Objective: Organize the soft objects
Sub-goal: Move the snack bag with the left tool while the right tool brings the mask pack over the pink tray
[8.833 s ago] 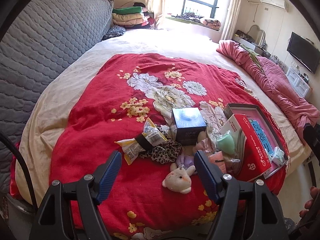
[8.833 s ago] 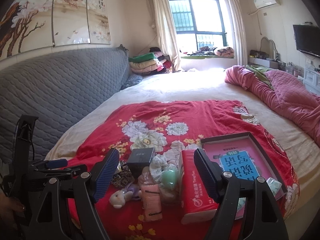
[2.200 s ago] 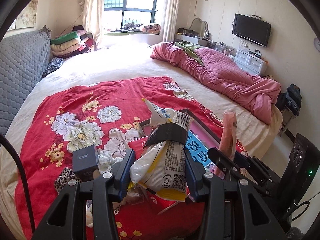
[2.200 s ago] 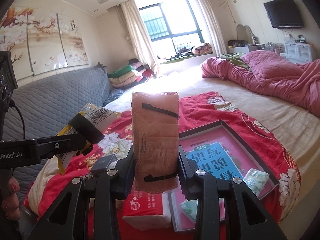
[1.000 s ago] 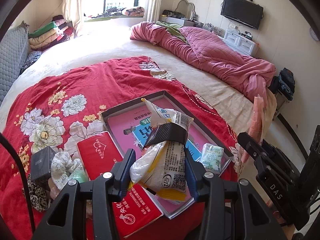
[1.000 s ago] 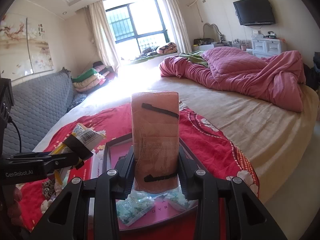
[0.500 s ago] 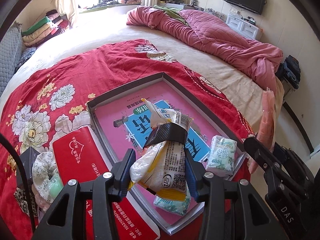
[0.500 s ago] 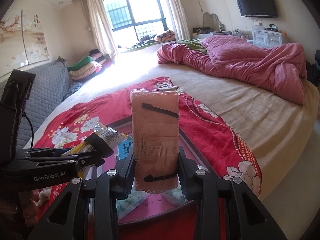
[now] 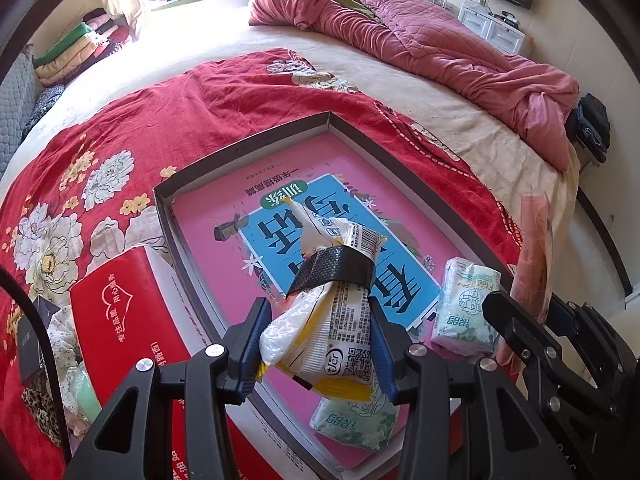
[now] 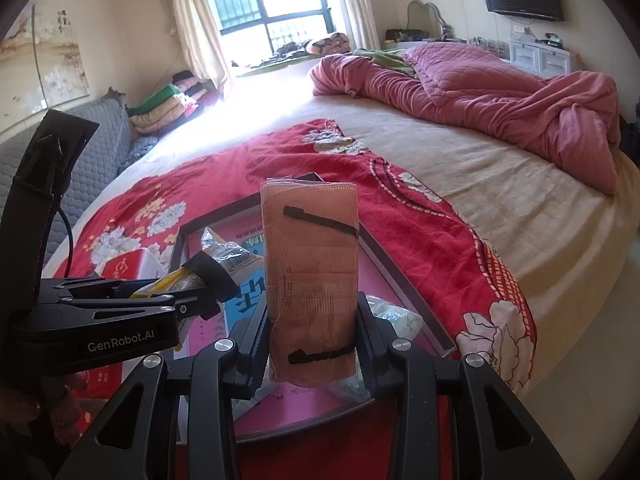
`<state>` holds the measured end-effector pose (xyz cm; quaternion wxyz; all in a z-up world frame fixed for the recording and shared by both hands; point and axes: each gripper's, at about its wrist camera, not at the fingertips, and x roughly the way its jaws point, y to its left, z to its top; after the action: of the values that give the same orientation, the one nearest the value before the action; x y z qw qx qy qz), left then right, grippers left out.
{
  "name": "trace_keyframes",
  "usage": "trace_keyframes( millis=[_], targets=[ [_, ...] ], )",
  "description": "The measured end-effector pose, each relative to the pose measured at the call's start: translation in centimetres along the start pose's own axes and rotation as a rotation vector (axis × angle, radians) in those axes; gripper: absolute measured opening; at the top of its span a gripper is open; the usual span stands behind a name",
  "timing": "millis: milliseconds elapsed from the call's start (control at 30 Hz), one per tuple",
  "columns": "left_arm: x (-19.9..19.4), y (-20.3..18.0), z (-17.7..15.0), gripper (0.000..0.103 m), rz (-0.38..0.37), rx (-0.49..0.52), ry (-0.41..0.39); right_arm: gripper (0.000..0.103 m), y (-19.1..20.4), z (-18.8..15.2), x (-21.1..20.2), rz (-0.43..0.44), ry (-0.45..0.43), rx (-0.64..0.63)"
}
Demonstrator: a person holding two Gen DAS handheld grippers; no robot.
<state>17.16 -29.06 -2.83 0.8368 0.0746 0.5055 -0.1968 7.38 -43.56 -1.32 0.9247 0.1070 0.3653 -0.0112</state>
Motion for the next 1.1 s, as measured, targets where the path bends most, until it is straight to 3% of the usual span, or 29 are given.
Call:
trace_keyframes(
  millis=[733, 1100],
  targets=[
    [2.0, 0.0, 0.6, 0.047, 0.027, 0.008, 0.025, 0.039, 1.0, -1.4, 4.3, 0.035, 0.144, -0.042],
    [2.0, -0.2, 0.4, 0.047, 0.041, 0.024, 0.013, 0.04, 1.0, -1.5, 4.9, 0.025, 0.141, -0.035]
  ],
)
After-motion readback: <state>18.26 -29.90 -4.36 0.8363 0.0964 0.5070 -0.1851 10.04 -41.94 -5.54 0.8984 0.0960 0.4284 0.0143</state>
